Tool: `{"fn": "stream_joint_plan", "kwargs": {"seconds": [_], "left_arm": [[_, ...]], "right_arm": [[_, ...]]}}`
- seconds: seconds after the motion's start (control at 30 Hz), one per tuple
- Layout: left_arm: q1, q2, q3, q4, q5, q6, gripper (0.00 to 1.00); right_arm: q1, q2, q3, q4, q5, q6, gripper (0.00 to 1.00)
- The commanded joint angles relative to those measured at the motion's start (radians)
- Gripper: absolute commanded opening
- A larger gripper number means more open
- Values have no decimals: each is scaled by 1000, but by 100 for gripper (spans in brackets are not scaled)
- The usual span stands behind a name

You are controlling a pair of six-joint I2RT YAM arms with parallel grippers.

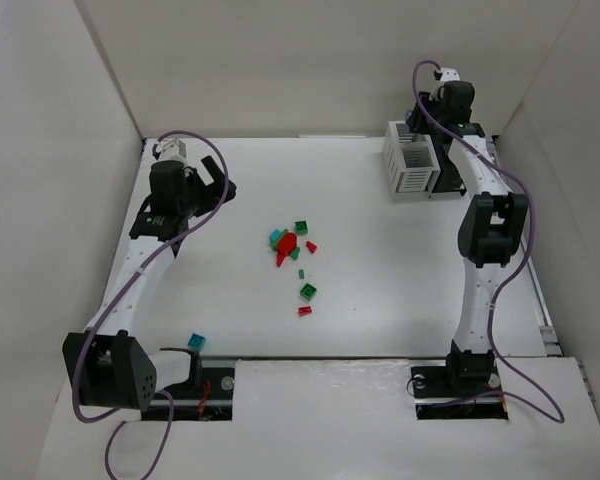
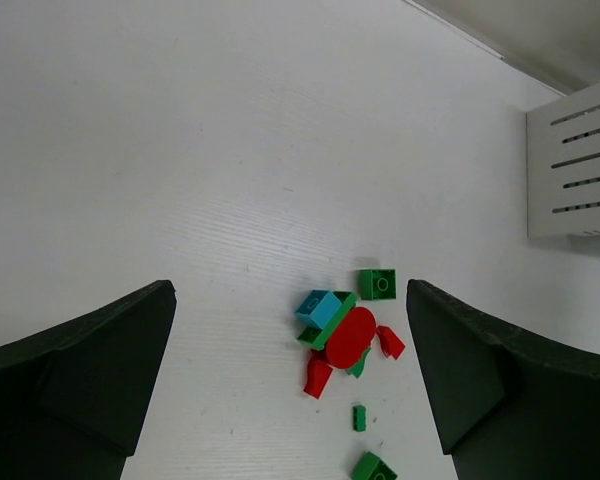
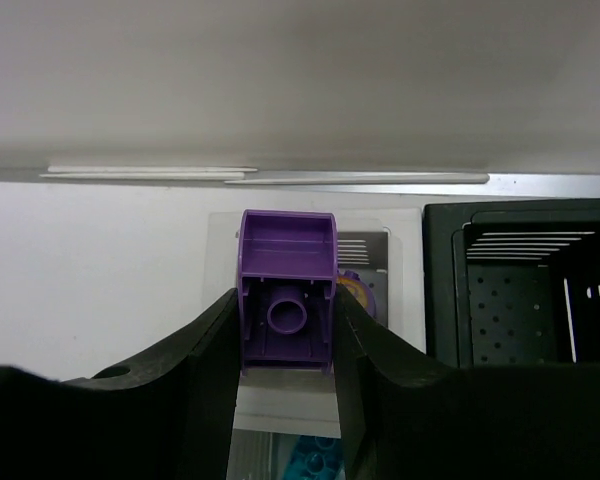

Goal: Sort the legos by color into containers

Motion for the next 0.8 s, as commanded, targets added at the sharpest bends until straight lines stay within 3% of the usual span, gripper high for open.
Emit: {"fn": "stream_joint_plan", "kwargs": {"seconds": [0.0,0.03,0.33,0.43,0.6,0.77], "left_arm": [[0,-28,44,0,-27,0,100],[0,-28,53,0,-27,0,100],[0,-17,82,-63,-47,-22,100],[10,-28,82,-92,-47,-45,100],[92,-37,102,-239,-21,-117,100],[145,-98,81,-376,-96,-190,100]], "right_arm": [[22,8,81,70,53,-11,31],[22,17,81,70,41,-25,31],[22,5,92,36,69,-54,73],[44,-21,65,26,53,-103,76],[153,-165,-67,1,-2,-336,77],[356,-357,-422,73,-155,-395,77]]}}
